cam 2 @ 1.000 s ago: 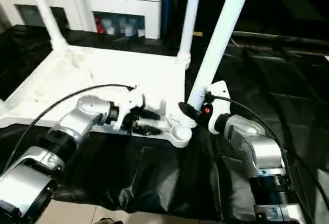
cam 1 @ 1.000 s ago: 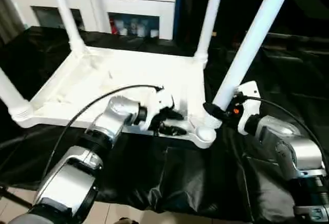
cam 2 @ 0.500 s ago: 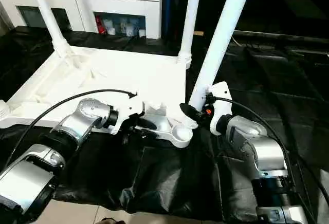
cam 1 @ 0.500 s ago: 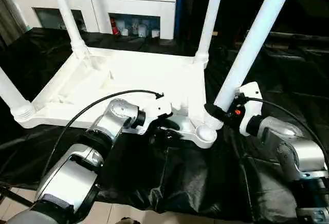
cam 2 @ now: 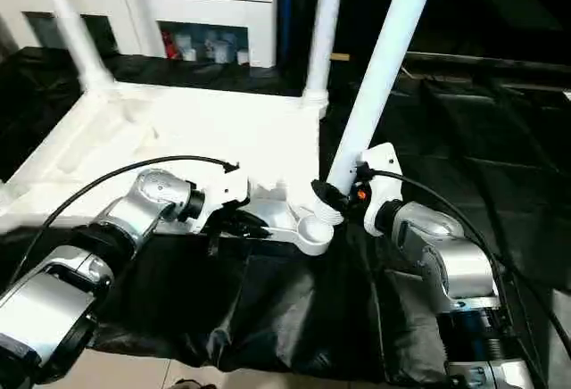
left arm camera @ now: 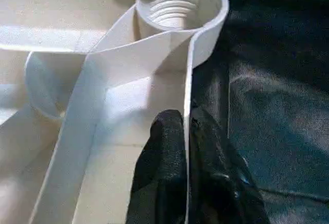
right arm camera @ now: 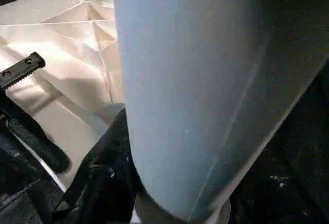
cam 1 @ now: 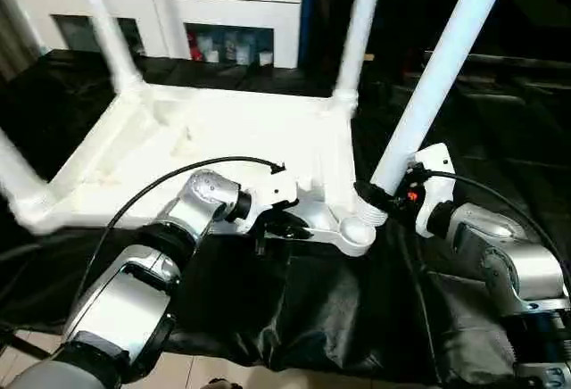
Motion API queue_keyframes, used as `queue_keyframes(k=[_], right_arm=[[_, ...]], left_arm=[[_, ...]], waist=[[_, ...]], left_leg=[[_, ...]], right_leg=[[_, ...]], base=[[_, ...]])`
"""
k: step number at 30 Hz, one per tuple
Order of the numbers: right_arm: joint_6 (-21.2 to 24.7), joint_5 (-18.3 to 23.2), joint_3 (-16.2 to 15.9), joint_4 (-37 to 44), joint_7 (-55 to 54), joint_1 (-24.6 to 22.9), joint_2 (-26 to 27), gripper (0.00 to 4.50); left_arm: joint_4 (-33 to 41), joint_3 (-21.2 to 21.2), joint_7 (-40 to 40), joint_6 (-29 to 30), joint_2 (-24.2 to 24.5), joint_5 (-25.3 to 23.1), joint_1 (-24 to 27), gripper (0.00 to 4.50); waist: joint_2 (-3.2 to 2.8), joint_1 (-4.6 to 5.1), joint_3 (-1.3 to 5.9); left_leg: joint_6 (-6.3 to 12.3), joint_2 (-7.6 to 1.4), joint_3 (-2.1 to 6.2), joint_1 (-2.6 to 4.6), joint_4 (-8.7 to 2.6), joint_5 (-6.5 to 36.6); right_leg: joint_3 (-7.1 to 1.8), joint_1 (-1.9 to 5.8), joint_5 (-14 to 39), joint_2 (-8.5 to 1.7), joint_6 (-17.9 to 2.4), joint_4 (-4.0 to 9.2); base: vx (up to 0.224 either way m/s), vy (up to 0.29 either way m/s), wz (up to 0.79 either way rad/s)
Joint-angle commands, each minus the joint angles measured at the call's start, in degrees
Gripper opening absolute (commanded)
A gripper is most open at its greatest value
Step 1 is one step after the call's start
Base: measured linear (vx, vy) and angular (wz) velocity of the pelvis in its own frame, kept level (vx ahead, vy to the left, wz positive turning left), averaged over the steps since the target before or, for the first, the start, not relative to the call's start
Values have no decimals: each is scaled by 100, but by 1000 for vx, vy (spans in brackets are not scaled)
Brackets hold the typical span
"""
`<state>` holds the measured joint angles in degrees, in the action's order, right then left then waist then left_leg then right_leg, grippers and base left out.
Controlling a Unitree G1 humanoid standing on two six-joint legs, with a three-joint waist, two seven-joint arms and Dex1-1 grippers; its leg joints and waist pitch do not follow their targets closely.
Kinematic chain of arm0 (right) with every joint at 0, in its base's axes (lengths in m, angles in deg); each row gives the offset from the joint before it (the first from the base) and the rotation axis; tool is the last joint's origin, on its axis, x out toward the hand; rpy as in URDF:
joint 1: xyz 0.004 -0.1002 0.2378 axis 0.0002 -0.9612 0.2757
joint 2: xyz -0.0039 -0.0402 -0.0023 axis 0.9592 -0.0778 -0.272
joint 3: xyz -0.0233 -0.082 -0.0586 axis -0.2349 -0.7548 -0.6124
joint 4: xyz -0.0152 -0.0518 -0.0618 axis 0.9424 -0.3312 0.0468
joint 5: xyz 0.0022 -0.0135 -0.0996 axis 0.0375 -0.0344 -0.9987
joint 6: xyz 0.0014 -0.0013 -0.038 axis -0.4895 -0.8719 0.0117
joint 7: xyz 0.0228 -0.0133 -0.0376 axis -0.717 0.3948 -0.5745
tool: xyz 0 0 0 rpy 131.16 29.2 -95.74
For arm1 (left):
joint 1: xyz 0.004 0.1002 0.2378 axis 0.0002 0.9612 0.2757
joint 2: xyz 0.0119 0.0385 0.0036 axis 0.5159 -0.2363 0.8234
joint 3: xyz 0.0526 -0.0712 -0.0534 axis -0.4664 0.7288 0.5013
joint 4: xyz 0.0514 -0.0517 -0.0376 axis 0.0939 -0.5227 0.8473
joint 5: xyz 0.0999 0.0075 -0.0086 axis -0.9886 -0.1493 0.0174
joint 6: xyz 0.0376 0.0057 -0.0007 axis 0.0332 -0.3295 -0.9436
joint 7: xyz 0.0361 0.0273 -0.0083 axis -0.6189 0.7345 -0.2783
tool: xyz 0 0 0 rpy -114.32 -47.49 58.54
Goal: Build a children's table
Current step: Insert table leg to table base
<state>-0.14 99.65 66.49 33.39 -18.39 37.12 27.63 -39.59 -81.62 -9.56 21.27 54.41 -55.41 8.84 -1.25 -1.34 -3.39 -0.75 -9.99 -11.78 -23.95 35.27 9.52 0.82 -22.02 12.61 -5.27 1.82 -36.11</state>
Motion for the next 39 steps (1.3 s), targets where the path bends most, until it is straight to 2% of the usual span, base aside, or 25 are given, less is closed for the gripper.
queue_keyframes(k=[1,3,5,7,8,9,10,12,14,15,16,17,18,19,20,21,22,25,26,27,29,33,38,39], right_arm=[[52,-44,-46,62,55,93,-29,190],[309,192,-80,58,306,243,-7,190],[328,226,-95,30,384,296,-15,190],[233,185,-129,-100,463,378,-27,190],[182,157,-144,-161,487,410,-28,190],[148,137,-155,-228,500,445,-21,190],[111,113,-170,-339,505,504,10,190],[12,45,-221,-534,530,593,81,190],[-85,-29,-286,-693,579,649,132,190],[-85,-29,-286,-693,579,649,132,190],[-175,-112,-363,-959,612,750,217,190],[-194,-127,-378,-1078,624,802,261,190],[-204,-131,-383,-1147,634,833,288,190],[-227,-136,-412,-1249,680,881,312,190],[-246,-141,-436,-1316,711,913,326,190],[-272,-158,-474,-1396,759,952,338,190],[-280,-166,-515,-1477,828,1000,359,190],[-243,-185,-629,-1565,1029,1097,364,190],[-243,-185,-629,-1565,1029,1097,364,190],[-230,-239,-738,-1570,1171,1117,321,190],[-206,-260,-789,-1547,1259,1112,293,190],[-261,-294,-833,-1578,1373,1148,265,190],[-320,-339,-857,-1650,1466,1193,265,190],[-348,-364,-864,-1683,1485,1203,270,190]], left_arm=[[-114,-17,83,129,87,-106,12,0],[-52,164,522,640,133,-70,127,0],[26,297,634,845,131,26,182,0],[203,466,750,1083,132,154,280,0],[303,521,801,1180,142,196,332,0],[416,538,830,1224,161,200,394,0],[622,540,854,1276,189,197,515,0],[1080,515,819,1358,248,195,773,0],[1422,496,833,1542,283,187,937,0],[1422,496,833,1542,283,187,937,0],[1897,459,823,1779,349,170,1177,0],[2100,450,810,1885,377,170,1277,0],[2225,448,801,1957,392,172,1338,0],[2405,435,796,2031,421,167,1426,0],[2530,425,795,2078,444,164,1486,0],[2684,410,810,2151,474,159,1559,0],[2842,386,829,2200,516,139,1633,0],[3054,394,890,2334,572,124,1705,0],[3054,394,890,2334,572,124,1705,0],[3207,430,999,2494,593,114,1751,0],[3293,407,1018,2641,635,65,1763,0],[3603,387,1028,2970,793,-1,1833,0],[4034,435,935,3023,885,98,1945,0],[4141,441,848,2883,885,171,1975,0]], waist=[[14,-16,446],[8,4,442],[58,32,421],[46,57,410],[108,96,408],[85,98,401],[90,116,393],[144,146,383],[140,140,384],[135,139,390],[167,133,399],[144,168,396],[116,155,407],[124,169,410],[164,155,422],[156,146,432],[184,148,438],[161,138,436],[169,143,434],[227,143,433],[207,138,418],[249,159,403],[275,156,404],[269,150,404]], left_leg=[[229,-302,149,251,-436,1109],[228,-305,152,258,-442,1191],[208,-304,160,238,-458,1324],[156,-306,168,241,-466,1396],[122,-306,167,221,-472,1419],[116,-299,183,209,-475,1407],[115,-290,184,190,-480,1409],[129,-293,172,211,-477,1476],[134,-289,160,229,-469,1443],[136,-295,158,237,-467,1420],[161,-297,154,237,-465,1326],[198,-301,169,197,-475,1191],[218,-298,152,242,-467,1156],[233,-297,151,243,-465,1130],[292,-297,142,243,-459,1012],[358,-299,136,239,-449,869],[435,-295,131,233,-444,753],[502,-293,122,248,-438,695],[500,-297,125,243,-440,704],[502,-303,122,242,-440,741],[444,-309,126,256,-455,820],[242,-321,129,280,-484,1098],[215,-320,130,277,-483,1082],[206,-318,132,277,-482,1045]], right_leg=[[-121,199,-223,-305,-1903,395],[-113,204,-142,-296,-1939,386],[-112,207,147,-306,-1916,420],[-112,193,407,-311,-1873,439],[-111,205,501,-301,-1849,437],[-106,214,560,-311,-1841,435],[-106,212,676,-306,-1780,453],[-117,184,887,-307,-1736,483],[-130,171,987,-306,-1691,502],[-134,166,966,-306,-1687,494],[-130,170,903,-299,-1681,485],[-124,188,751,-308,-1719,458],[-118,151,654,-273,-1724,462],[-120,155,567,-267,-1746,452],[-117,172,380,-270,-1784,436],[-117,180,155,-272,-1816,412],[-110,190,-19,-264,-1840,401],[-110,182,-126,-258,-1865,396],[-111,192,-132,-262,-1869,392],[-109,198,-62,-268,-1862,388],[-112,176,155,-270,-1820,411],[-119,151,433,-260,-1762,437],[-125,147,425,-266,-1737,431],[-125,144,363,-263,-1734,426]], base=[[0,0,0],[0,0,0],[0,0,0],[0,0,0],[0,0,0],[0,0,0],[0,0,0],[0,0,0],[0,0,0],[0,0,0],[0,0,0],[0,0,0],[0,0,0],[0,0,0],[0,0,0],[0,0,0],[0,0,0],[0,0,0],[0,0,0],[0,0,0],[0,0,0],[0,0,0],[0,0,0],[0,0,0]])
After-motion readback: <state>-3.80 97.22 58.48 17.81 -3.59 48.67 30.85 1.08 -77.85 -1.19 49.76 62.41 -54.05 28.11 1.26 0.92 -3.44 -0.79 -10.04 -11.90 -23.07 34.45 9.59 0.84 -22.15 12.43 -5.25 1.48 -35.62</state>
